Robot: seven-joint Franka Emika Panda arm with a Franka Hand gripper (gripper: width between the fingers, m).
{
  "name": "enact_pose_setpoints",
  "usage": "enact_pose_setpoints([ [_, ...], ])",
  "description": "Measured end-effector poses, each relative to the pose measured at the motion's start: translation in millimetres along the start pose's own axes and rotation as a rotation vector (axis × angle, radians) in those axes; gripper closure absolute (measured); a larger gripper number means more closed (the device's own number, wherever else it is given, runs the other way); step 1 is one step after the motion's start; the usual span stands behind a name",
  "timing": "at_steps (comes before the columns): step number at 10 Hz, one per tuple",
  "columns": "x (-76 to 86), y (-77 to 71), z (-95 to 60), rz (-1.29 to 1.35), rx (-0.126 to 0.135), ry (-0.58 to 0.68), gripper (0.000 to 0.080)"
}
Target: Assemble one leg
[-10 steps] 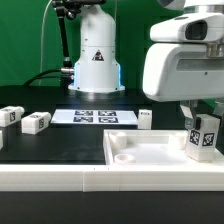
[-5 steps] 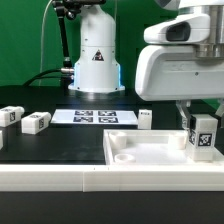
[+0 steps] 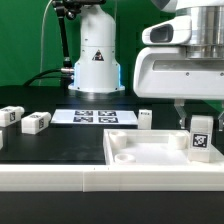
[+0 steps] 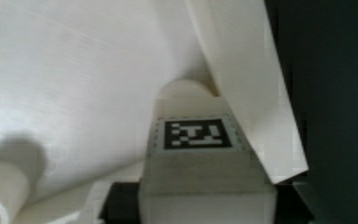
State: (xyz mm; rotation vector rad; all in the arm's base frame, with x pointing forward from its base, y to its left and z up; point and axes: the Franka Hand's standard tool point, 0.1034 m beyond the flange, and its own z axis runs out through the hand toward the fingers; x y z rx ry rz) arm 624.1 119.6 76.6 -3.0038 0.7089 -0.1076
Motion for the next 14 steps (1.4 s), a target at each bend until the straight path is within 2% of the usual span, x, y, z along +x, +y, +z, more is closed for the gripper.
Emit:
enact_pose_setpoints([
  [4,-1.2,0.1,0.2,0.434,-0.008,0.008,0.0508],
  [7,0.1,2.1,0.2,0.598,0.004,-0.005,0.0507],
  [8,-0.9,1.1,0.5,0.662,0.008,-0.011,0.0453],
  [9,-1.1,0.9,0.6,0.632,0.008,-0.011,0.0453],
  [10,-1.1,1.0,0.7,0.597,0.008,-0.011,0.0269],
  [11,-0.9,1.2,0.7,0.552,0.008,-0.011,0.0269],
  [12,-1.1,1.2,0.4,0.45,0.005,-0.012,0.0175],
  [14,-1.1,1.2,0.4,0.278,0.005,-0.012,0.0157],
])
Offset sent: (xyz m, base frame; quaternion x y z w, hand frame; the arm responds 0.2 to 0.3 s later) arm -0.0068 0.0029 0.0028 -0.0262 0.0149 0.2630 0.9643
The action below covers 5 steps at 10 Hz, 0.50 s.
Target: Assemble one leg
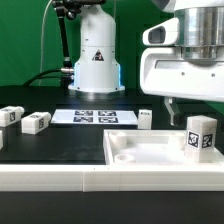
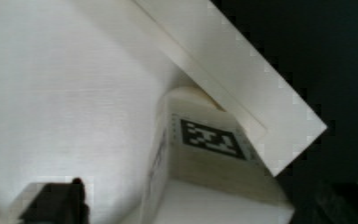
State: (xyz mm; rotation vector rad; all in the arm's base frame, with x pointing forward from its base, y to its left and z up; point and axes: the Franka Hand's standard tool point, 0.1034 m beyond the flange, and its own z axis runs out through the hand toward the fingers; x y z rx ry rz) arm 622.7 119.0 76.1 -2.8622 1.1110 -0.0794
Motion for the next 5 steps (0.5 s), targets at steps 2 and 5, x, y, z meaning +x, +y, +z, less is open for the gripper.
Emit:
enact_pose_setpoints([
  [2,-0.3,-1.0,-0.4,-0.221,0.0,0.001,0.0151],
  [5,-2.6,-1.1,2.0,-0.469,-0.008,0.003,0.015],
])
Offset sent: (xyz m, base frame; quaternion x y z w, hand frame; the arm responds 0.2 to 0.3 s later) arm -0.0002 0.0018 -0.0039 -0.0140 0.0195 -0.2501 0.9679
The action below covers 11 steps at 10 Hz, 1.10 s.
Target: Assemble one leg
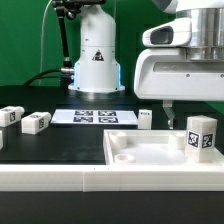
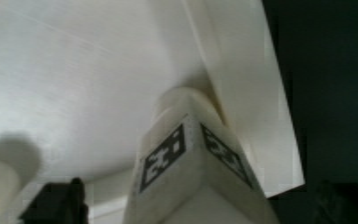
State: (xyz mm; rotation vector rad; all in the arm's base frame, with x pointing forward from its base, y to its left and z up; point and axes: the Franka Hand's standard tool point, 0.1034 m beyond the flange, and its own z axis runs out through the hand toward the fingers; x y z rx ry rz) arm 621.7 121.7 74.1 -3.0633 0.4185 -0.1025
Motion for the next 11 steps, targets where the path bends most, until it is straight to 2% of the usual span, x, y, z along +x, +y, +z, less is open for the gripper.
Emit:
enact_pose_setpoints([
  [2,-1.9,-3.2,0.1,-0.146,-0.006,-0.002,0.015],
  [4,-1.0,-5.7,-2.3,-0.393,-0.031,-0.004,0.015],
  [5,-0.5,-5.3,-2.6,-0.429,-0.031,-0.004,0.015],
  [7,1.1,-3.6,-3.3,-0.625,-0.058,-0.002,0.015],
  [9,1.2,-3.4,-3.3,-0.659,-0.059,-0.002,0.015],
  [10,1.1,-3.4,-3.2,-0.659,-0.059,-0.002,0.0284],
  [11,1.1,-3.4,-3.1,-0.659,-0.059,-0.002,0.0284],
])
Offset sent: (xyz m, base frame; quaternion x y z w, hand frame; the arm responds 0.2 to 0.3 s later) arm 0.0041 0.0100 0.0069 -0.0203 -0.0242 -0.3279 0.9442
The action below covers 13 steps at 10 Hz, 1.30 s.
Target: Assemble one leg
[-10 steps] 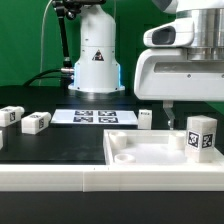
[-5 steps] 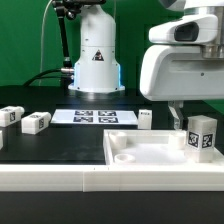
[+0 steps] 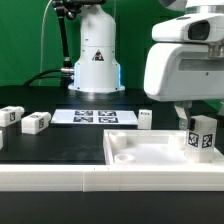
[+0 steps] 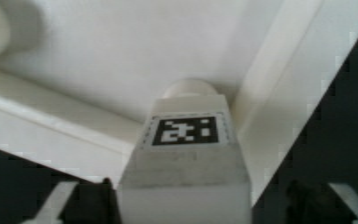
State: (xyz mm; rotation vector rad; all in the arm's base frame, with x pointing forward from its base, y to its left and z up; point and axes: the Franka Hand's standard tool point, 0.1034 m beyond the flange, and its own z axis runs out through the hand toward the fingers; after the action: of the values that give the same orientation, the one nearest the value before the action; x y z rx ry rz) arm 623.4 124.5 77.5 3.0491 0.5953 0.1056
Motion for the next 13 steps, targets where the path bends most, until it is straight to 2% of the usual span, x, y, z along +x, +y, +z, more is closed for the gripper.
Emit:
enact_pose_setpoints([
  [1,0.0,0.0,0.0,0.0,0.0,0.0,0.0424],
  [2,0.0,0.0,0.0,0.0,0.0,0.0,0.051],
  [5,0.0,0.0,0.0,0.006,0.0,0.0,0.051],
  [10,-0.9,2.6,0.7,0.552,0.027,0.009,0.0509],
  [13,-1.3,3.2,0.7,0.83,0.029,0.005,0.0509],
])
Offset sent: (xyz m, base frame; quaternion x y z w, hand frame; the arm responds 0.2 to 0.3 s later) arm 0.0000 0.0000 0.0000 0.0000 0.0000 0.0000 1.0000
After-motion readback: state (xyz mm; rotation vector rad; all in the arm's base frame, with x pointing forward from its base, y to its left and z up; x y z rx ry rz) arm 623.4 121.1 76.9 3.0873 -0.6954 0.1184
